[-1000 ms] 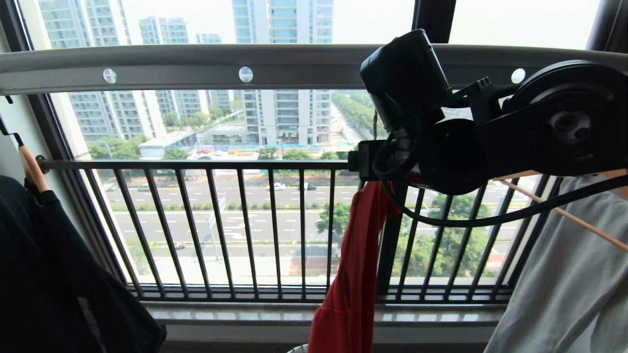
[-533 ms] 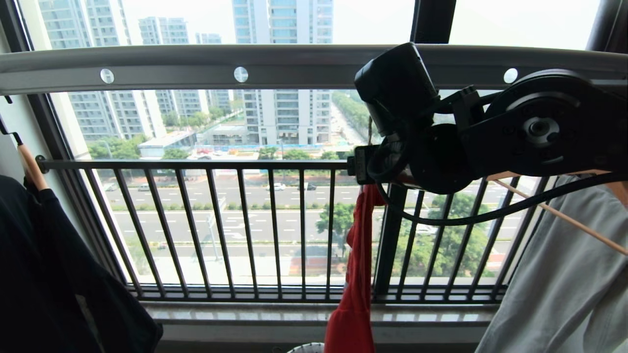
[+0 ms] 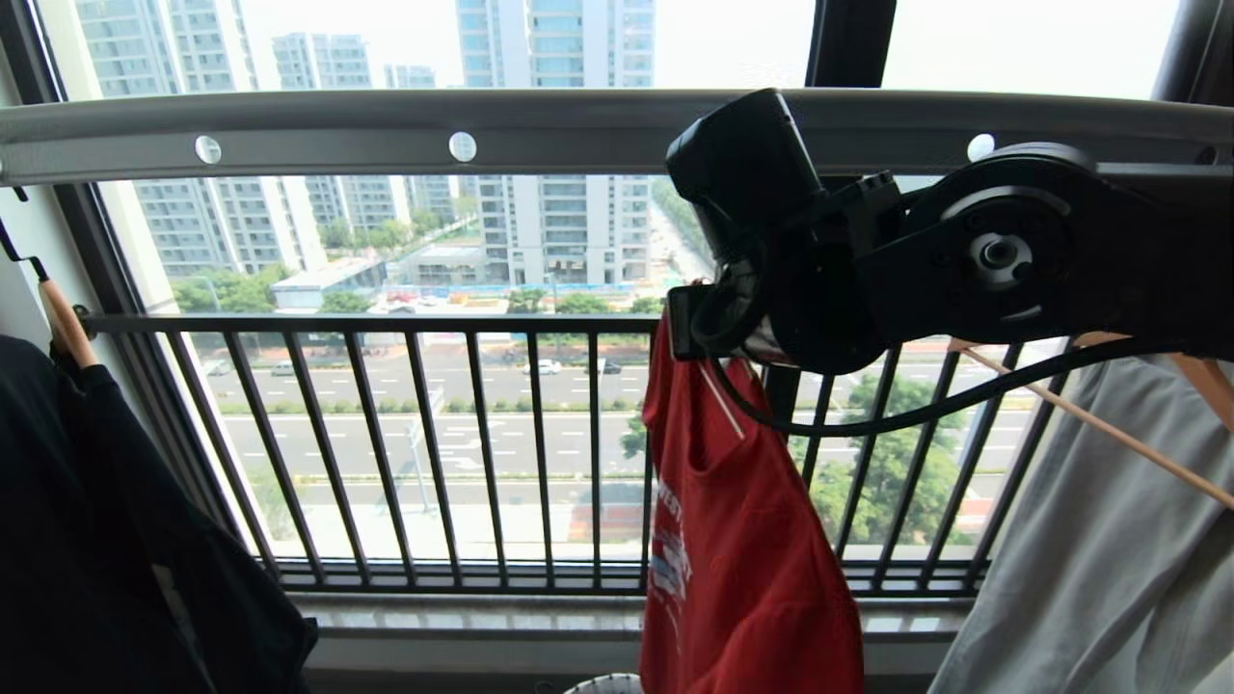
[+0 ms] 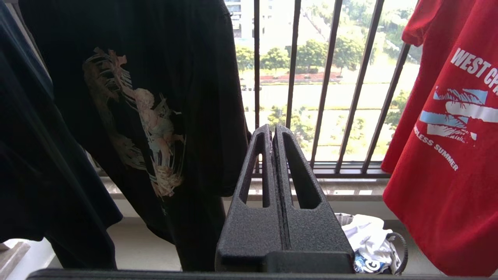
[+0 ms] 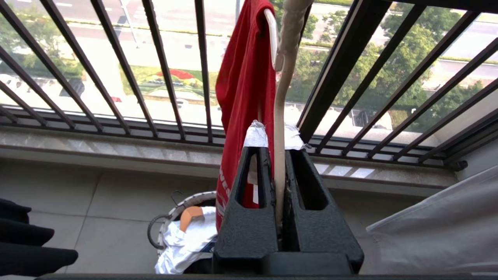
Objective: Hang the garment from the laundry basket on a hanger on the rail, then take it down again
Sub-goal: Take the clothes off the clothes rack
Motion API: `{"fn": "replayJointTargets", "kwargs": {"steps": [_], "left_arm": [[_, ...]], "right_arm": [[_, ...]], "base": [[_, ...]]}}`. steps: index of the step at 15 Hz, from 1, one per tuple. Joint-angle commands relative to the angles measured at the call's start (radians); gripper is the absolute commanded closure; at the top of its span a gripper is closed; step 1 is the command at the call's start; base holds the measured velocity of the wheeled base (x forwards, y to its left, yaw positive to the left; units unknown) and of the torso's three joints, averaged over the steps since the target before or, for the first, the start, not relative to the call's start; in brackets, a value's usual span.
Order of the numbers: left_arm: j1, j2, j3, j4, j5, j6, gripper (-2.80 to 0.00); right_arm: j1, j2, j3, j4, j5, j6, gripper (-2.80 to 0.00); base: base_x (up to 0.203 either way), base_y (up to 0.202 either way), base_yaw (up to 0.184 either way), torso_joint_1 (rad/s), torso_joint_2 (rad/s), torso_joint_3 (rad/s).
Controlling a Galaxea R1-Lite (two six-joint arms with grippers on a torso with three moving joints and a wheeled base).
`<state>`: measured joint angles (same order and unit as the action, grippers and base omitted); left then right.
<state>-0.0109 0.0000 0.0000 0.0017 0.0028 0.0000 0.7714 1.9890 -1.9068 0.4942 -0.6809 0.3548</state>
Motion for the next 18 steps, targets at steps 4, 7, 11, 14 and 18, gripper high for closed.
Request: {"fn": "replayJointTargets", "kwargs": {"steps": [4, 7, 11, 14, 18], "left_arm": [[0.0, 0.002, 0.0, 0.0, 0.0, 0.0, 0.0], [0.0, 0.002, 0.0, 0.0, 0.0, 0.0, 0.0], [0.0, 0.002, 0.0, 0.0, 0.0, 0.0, 0.0], [0.0, 0.002, 0.0, 0.0, 0.0, 0.0, 0.0], [0.0, 0.002, 0.0, 0.0, 0.0, 0.0, 0.0]], "right_arm": [[0.019, 0.002, -0.023, 0.003, -0.007, 0.004, 0.0], [0.034, -0.007, -0.023, 0.003, -0.012, 0.006, 0.0], [0.045, -0.015, -0.021, 0.003, -0.017, 0.006, 0.0], [0.045, -0.016, -0.021, 0.003, -0.022, 0.006, 0.0], [0.045, -0.021, -0.023, 0.001, -0.031, 0.007, 0.0]], "base": [[0.0, 0.0, 0.0, 0.0, 0.0, 0.0], [0.0, 0.0, 0.0, 0.0, 0.0, 0.0], [0.0, 0.0, 0.0, 0.0, 0.0, 0.0], [0.0, 0.0, 0.0, 0.0, 0.0, 0.0], [0.0, 0.0, 0.0, 0.0, 0.0, 0.0]]}}
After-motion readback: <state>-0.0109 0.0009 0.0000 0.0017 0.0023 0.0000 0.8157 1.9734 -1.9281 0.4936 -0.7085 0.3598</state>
